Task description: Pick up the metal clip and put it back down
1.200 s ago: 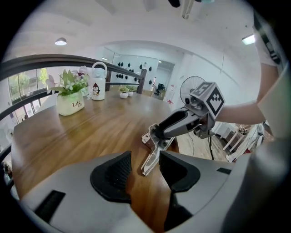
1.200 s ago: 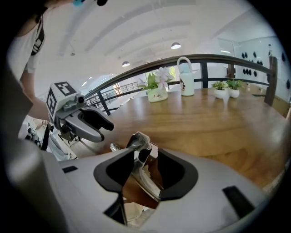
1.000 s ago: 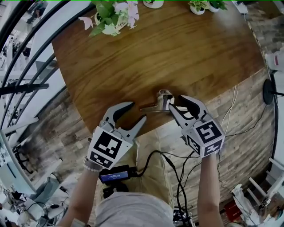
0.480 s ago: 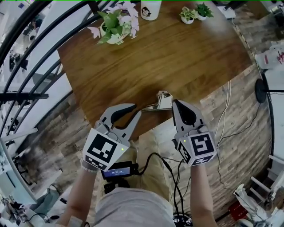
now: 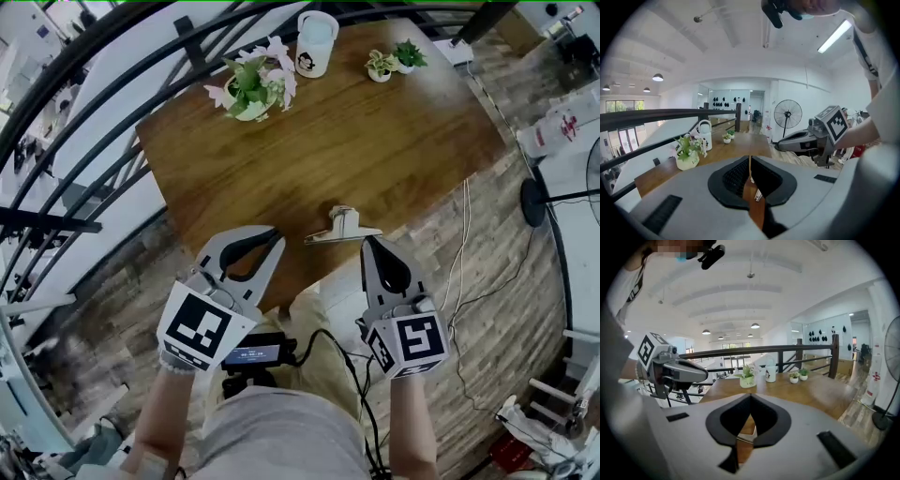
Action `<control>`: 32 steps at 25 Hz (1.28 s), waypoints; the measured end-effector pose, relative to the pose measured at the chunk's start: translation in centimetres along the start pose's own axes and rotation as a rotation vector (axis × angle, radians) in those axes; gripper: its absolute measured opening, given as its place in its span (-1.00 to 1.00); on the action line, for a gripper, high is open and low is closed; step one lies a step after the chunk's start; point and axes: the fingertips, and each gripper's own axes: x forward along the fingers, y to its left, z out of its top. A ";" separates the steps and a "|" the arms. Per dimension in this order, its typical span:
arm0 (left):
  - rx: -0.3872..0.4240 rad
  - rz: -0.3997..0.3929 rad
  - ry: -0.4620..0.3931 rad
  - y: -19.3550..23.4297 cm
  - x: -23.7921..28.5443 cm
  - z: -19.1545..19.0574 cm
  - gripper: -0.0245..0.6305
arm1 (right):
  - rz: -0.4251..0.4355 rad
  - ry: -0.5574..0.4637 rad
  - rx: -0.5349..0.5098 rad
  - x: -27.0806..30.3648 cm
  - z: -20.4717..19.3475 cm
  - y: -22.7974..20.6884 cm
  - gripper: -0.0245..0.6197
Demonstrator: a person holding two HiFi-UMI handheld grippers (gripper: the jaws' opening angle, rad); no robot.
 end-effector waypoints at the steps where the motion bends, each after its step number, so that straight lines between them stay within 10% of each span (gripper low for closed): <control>1: 0.005 0.000 -0.015 -0.1 -0.5 0.7 -0.87 | -0.008 -0.012 -0.006 -0.5 0.6 0.3 -0.91; 32: 0.058 0.001 -0.133 -1.0 -8.5 5.5 -0.87 | -0.146 -0.160 -0.014 -8.7 6.1 4.8 -0.91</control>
